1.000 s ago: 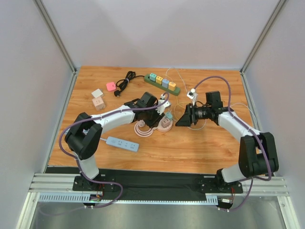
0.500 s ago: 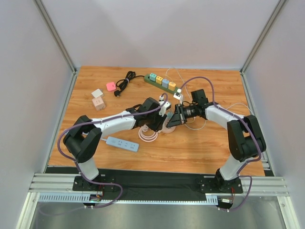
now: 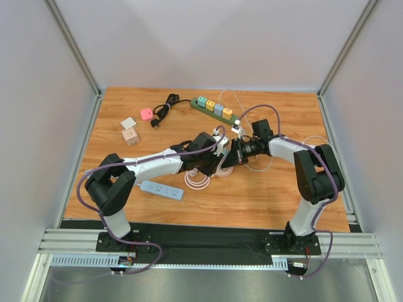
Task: Pull the plug off the socket
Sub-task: Move the socket to the center of the board.
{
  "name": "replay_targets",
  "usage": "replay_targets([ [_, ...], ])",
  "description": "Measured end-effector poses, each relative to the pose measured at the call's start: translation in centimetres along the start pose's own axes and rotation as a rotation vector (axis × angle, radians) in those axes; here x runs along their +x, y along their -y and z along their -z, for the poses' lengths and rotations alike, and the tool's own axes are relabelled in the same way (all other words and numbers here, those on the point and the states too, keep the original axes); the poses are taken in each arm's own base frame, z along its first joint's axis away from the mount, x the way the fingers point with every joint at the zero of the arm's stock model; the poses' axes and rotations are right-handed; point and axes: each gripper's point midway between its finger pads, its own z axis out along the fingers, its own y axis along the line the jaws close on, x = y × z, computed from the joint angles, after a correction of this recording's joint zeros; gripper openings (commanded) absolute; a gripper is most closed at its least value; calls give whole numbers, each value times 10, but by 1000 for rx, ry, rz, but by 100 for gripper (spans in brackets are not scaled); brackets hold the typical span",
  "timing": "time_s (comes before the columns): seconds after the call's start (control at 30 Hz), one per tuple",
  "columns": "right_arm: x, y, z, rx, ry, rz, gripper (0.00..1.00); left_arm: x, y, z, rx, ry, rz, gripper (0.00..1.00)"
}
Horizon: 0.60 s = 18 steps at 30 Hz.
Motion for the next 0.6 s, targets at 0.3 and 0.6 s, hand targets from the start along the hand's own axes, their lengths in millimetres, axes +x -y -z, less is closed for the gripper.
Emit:
replay_targets([
  [0.3, -11, 8, 11, -20, 42, -59, 0, 6, 9, 5, -17, -65, -46, 0],
  [0.6, -8, 14, 8, -21, 25, -101, 0, 6, 9, 6, -32, -100, -63, 0],
])
